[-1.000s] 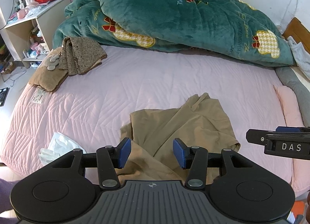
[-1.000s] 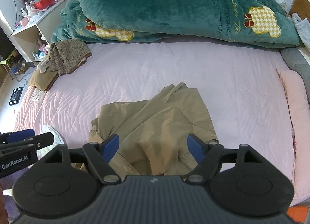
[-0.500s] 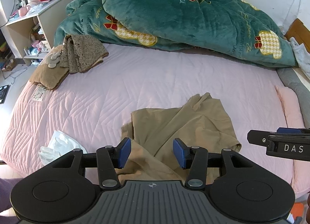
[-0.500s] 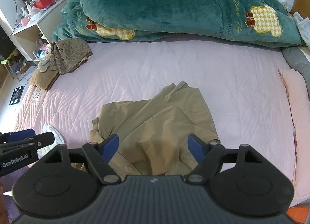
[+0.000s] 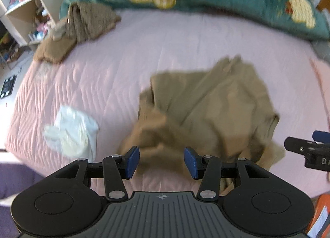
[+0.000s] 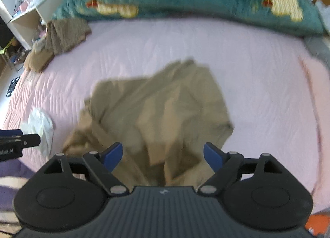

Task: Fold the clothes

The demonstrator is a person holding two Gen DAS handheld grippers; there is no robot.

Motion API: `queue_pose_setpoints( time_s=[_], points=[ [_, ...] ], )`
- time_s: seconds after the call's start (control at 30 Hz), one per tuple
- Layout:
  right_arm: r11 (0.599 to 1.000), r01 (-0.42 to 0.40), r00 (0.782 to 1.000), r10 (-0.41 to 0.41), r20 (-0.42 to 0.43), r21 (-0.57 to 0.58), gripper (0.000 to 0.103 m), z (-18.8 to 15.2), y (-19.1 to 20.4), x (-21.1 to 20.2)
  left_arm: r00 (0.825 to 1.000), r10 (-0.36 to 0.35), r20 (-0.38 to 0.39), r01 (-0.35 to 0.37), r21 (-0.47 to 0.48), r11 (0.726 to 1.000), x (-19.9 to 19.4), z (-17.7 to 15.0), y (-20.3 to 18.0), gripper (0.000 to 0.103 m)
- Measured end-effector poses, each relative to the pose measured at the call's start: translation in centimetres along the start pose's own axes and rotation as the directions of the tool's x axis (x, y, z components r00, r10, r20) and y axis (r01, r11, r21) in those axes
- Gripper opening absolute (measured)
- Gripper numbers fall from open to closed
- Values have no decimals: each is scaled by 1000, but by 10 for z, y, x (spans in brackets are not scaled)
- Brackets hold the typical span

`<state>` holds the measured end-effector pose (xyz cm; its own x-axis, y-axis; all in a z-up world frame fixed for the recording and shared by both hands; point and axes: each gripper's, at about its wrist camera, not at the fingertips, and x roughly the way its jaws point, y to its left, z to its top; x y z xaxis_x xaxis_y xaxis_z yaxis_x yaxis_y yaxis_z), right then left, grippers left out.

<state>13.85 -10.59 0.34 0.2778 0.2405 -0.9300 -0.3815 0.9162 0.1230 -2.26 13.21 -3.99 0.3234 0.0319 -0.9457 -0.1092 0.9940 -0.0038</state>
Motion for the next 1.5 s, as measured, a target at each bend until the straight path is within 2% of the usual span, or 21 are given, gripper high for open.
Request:
queue_pose_setpoints(
  time_s=[0.2, 0.43, 0.67, 0.8, 0.93, 1.03, 1.13, 1.27, 1.37, 1.4, 1.43, 1.5],
  points=[
    [998, -58, 995, 57, -83, -14, 86, -23, -7, 47, 991, 68, -114, -67, 15, 998, 47, -26, -5, 50],
    [992, -121, 977, 114, -178, -30, 86, -49, -14, 102, 991, 91, -97, -92, 2, 996, 109, 3, 4, 50],
    [985, -169, 969, 172, -175, 33, 87, -53, -7, 149, 990, 114, -82, -115, -9, 993, 170, 33, 15, 52],
    [990, -141, 971, 144, -189, 30, 87, -61, 9, 178, 990, 109, -88, -107, 28, 994, 203, 54, 24, 52],
    [992, -119, 968, 128, -217, 52, 87, -71, 13, 196, 991, 88, -103, -79, 84, 993, 229, 59, 13, 52],
    [995, -86, 964, 95, -247, 48, 87, -78, 11, 205, 987, 86, -138, -70, 117, 991, 251, 51, 7, 52],
    [999, -32, 959, 42, -279, 42, 87, -89, -4, 207, 988, 79, -132, -61, 137, 989, 256, 47, 6, 53],
    [993, 97, 947, -74, -312, 60, 87, -110, -53, 191, 986, 66, -153, -48, 121, 992, 253, 45, 16, 61],
    [962, 259, 909, -212, -358, 88, 87, -128, -105, 178, 983, 76, -167, -59, 110, 992, 247, 38, 30, 62],
    [950, 292, 901, -233, -365, 114, 87, -131, -121, 171, 982, 80, -170, -62, 108, 992, 245, 35, 33, 62],
    [938, 312, 898, -241, -368, 149, 87, -133, -136, 163, 982, 83, -172, -66, 106, 992, 242, 32, 37, 62],
    [931, 300, 913, -218, -344, 207, 87, -131, -151, 146, 982, 81, -168, -65, 96, 993, 232, 28, 44, 62]
  ],
)
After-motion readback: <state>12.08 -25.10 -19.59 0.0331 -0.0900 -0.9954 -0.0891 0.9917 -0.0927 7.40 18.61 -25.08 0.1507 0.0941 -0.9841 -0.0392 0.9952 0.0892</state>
